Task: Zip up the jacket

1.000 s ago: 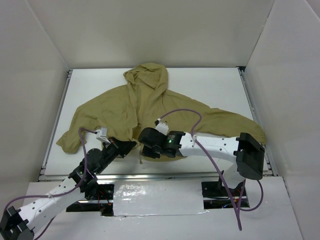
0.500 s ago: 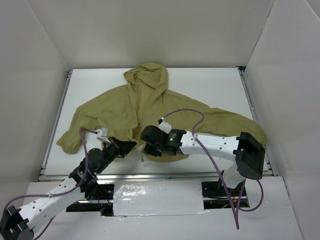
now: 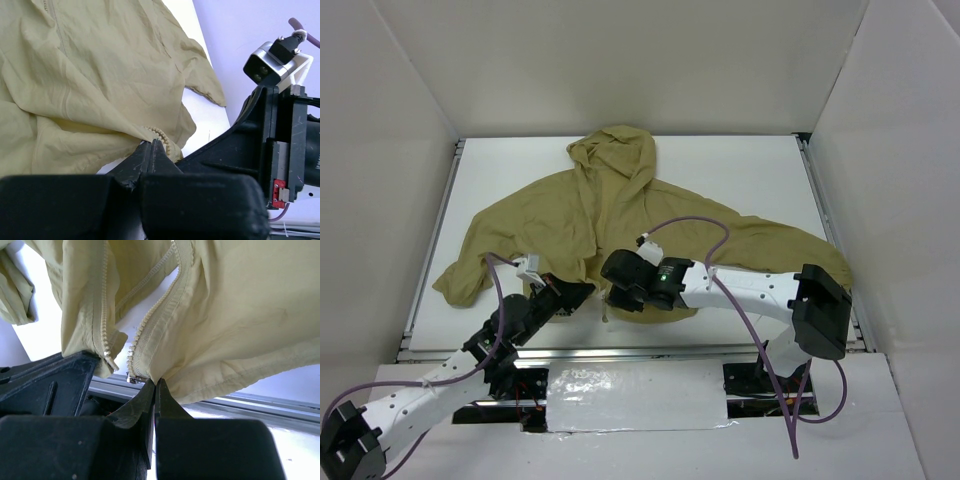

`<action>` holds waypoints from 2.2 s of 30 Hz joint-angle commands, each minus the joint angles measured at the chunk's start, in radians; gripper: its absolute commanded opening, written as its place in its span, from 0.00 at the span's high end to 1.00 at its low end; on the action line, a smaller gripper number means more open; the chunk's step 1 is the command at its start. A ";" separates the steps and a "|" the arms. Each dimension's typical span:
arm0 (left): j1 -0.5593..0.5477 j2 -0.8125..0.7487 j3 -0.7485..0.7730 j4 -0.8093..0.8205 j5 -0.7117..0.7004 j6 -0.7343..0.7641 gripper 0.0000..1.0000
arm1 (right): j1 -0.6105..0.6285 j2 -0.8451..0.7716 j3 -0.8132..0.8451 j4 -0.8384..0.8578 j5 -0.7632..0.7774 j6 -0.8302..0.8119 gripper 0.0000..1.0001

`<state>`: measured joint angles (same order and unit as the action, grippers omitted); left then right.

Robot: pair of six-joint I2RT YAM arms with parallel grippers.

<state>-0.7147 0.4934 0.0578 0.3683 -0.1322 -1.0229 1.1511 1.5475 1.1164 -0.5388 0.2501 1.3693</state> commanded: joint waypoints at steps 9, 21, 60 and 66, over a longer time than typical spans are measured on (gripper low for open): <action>0.001 -0.004 0.007 0.077 0.014 0.021 1.00 | -0.017 -0.027 0.008 0.037 0.006 -0.022 1.00; 0.000 0.013 -0.003 0.109 0.029 0.020 1.00 | -0.030 -0.024 0.010 0.037 0.002 -0.019 1.00; -0.124 -0.021 0.002 0.101 -0.173 0.136 1.00 | -0.036 0.017 0.095 -0.081 -0.058 0.005 1.00; -0.149 -0.033 0.002 0.081 -0.227 0.155 1.00 | -0.036 -0.001 0.082 -0.062 -0.057 0.008 1.00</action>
<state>-0.8520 0.4740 0.0502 0.4099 -0.3088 -0.9092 1.1210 1.5532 1.1687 -0.5751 0.1833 1.3643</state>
